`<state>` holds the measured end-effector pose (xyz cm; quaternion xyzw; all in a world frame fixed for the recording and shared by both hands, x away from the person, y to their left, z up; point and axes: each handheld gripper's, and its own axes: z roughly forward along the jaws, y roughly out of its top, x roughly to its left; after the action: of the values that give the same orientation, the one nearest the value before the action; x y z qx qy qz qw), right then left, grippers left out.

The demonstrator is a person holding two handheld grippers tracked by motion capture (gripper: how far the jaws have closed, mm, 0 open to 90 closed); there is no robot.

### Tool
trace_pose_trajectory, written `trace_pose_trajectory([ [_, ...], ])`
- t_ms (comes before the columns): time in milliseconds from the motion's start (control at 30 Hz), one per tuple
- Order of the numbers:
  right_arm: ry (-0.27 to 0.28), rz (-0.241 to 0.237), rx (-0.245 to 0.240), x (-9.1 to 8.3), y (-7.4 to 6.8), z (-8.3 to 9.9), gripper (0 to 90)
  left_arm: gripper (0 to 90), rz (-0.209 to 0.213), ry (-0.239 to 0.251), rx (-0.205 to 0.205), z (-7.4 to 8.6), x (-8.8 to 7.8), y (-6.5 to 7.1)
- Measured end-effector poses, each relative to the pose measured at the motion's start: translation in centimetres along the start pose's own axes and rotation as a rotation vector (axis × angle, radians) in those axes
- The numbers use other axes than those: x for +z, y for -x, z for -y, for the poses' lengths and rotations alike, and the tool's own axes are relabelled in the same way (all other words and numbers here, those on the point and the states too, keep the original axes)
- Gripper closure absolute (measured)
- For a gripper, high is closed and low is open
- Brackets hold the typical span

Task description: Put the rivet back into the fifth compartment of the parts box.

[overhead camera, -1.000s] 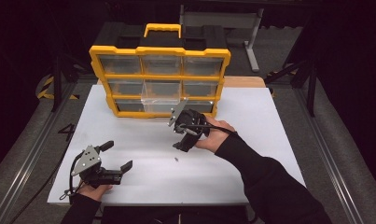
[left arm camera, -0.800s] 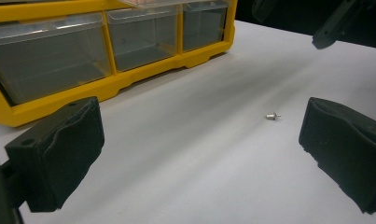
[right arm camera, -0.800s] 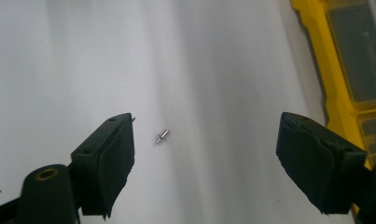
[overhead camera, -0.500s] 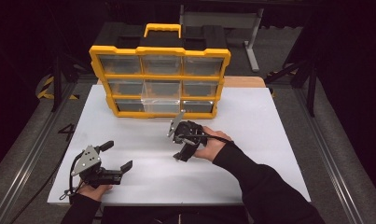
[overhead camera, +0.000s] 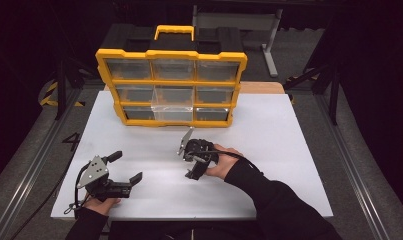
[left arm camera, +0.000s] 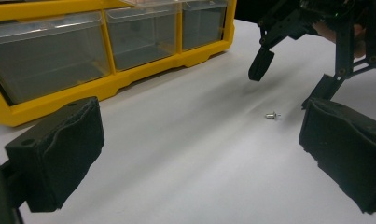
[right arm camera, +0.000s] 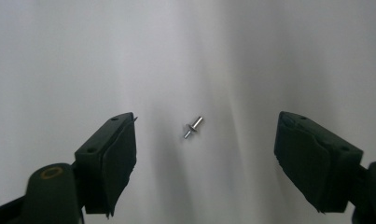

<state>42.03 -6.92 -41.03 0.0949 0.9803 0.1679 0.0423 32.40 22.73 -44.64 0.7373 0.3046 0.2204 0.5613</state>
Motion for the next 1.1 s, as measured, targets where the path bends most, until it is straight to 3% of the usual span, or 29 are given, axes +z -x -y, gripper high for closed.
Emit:
trace_pose_trajectory([
  [267, -0.026, -0.017, 0.0, 1.5, -0.1, 0.0, 30.0, 0.9, 0.0, 0.001, -0.003, 0.0, 0.0, 0.0],
  [333, -0.028, -0.029, -0.003, 1.8, 0.0, 0.0, 37.2, 1.0, -0.002, 0.004, -0.002, 0.0, 0.0, 0.0],
  [400, -0.032, -0.029, 0.005, 1.9, -0.1, 0.0, 38.4, 1.0, -0.002, 0.004, -0.003, 0.0, 0.0, 0.0],
  [800, -0.038, -0.049, -0.004, 1.8, 0.1, -0.4, 80.4, 1.0, -0.002, 0.005, -0.002, 0.0, 0.0, 0.0],
  [1100, -0.036, -0.046, -0.013, 0.8, 0.1, -0.7, 82.1, 1.0, -0.001, 0.004, -0.003, 0.0, 0.0, 0.0],
])
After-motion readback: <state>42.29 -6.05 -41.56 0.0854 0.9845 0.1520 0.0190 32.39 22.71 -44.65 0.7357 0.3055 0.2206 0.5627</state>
